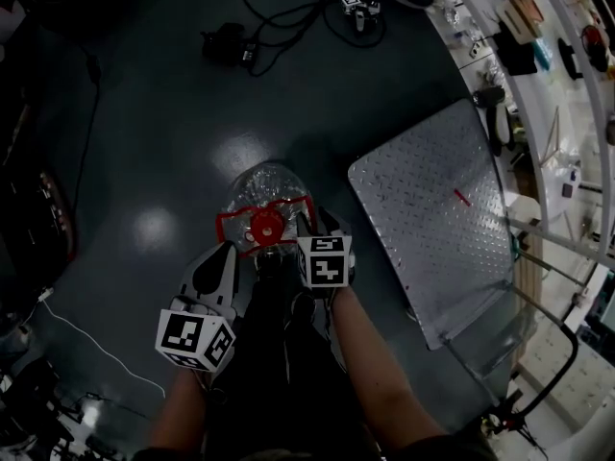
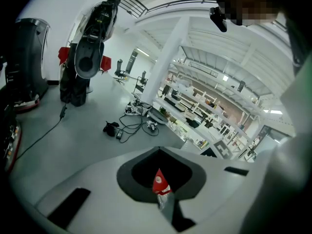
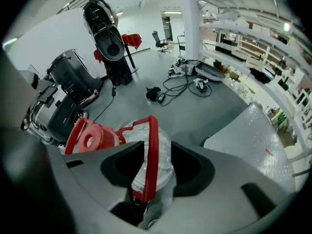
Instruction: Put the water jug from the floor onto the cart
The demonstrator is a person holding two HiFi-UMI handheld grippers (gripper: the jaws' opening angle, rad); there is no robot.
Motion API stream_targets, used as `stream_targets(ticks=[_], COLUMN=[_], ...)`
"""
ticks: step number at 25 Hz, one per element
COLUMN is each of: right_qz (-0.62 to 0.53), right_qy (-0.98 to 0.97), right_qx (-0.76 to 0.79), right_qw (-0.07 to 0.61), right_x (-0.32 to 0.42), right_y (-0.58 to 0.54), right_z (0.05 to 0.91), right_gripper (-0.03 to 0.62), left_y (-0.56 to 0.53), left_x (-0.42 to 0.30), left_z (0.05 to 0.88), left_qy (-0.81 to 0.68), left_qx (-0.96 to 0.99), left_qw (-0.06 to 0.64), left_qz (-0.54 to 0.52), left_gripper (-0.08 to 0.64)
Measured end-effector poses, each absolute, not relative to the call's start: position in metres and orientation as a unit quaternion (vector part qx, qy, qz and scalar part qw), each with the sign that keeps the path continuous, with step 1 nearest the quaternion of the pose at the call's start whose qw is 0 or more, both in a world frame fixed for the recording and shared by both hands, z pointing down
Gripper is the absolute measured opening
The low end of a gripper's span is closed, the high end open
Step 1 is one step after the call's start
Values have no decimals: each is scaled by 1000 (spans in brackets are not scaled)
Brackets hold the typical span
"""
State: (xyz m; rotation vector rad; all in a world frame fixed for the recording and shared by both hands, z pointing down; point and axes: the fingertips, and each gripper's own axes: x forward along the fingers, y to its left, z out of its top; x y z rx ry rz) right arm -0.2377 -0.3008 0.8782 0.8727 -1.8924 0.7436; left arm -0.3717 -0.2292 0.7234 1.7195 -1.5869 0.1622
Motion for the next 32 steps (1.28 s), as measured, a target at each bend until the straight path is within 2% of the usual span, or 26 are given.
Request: stream_targets(ticks=[2, 6, 17, 22, 32], right_qz=[297, 286, 355, 349, 330], right_qy=[-762, -760, -795, -813, -842], right_qx=[357, 356, 297, 274, 282], right_qw=[450, 463, 393, 376, 319], right_x=[-237, -243, -268, -289, -295], right_y=[-303, -301, -287, -271, -289], right_z=[882, 883, 863, 841, 722], right_gripper=[146, 32, 35, 37, 38], left_y=[-230, -231, -232, -225, -236], left_x=[-371, -371, -375, -384, -392], left_z=[726, 727, 718, 714, 628], left_qy=[-623, -620, -613, -616, -623], left_qx=[676, 677, 684, 682, 699], left_qw=[390, 390, 390, 388, 348], left_qz=[64, 65, 67, 71, 44], left_gripper=[8, 9, 8, 9, 9])
